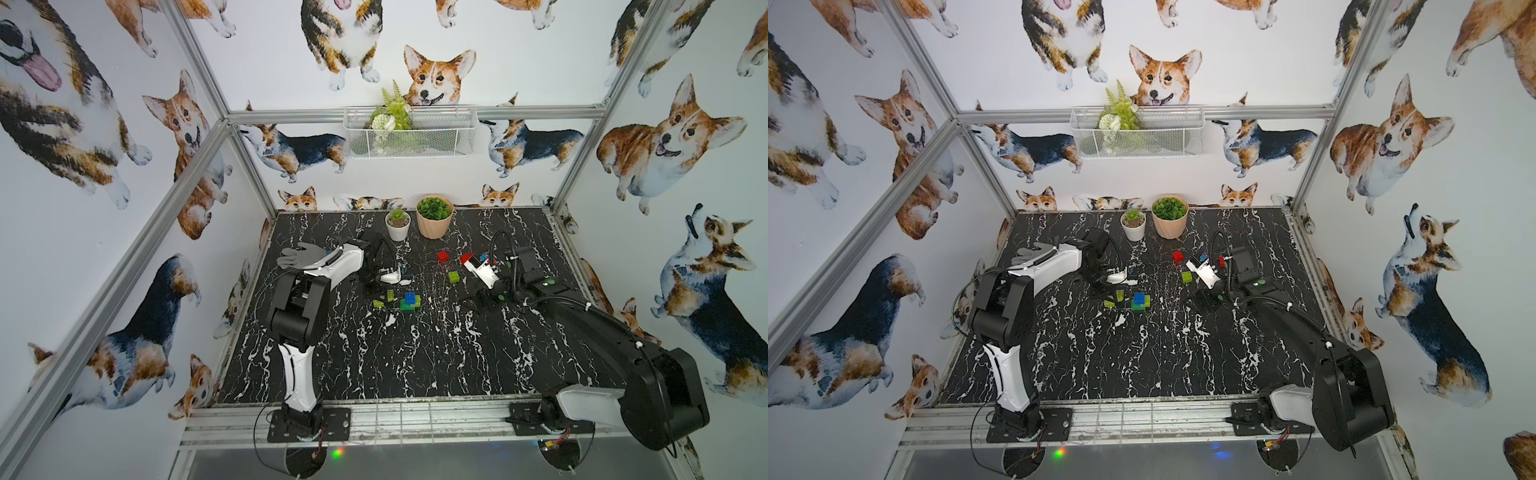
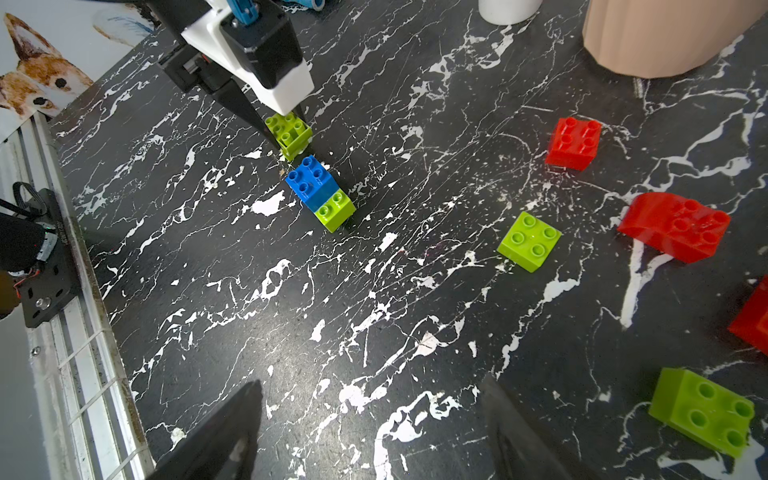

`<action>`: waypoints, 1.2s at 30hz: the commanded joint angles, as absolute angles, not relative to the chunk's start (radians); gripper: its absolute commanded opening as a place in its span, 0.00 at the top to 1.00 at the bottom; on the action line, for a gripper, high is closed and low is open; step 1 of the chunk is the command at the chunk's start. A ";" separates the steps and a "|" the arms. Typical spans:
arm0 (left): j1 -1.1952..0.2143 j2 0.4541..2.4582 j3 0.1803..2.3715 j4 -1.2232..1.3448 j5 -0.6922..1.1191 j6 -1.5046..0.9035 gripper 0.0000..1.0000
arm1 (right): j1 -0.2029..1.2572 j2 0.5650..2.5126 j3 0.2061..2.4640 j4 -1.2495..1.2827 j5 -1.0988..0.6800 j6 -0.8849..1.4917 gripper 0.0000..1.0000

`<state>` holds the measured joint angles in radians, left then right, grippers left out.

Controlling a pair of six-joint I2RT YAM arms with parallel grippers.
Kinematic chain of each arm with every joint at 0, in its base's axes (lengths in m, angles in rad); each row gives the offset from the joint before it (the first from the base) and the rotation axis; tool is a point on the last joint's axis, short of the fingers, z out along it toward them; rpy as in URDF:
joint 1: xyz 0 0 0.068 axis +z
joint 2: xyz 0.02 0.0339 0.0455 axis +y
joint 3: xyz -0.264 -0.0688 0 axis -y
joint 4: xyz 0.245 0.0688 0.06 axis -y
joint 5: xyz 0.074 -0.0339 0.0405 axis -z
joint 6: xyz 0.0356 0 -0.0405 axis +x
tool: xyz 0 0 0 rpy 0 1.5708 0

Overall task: Assemble the letter s with lego
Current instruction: Assemble the lego brick with the lego brick.

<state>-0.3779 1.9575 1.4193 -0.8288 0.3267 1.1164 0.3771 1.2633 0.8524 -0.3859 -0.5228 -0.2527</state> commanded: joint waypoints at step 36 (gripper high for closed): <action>-0.364 1.982 1.351 -0.788 0.331 1.126 0.91 | 0.376 1.262 0.851 -0.367 -0.533 -0.249 0.15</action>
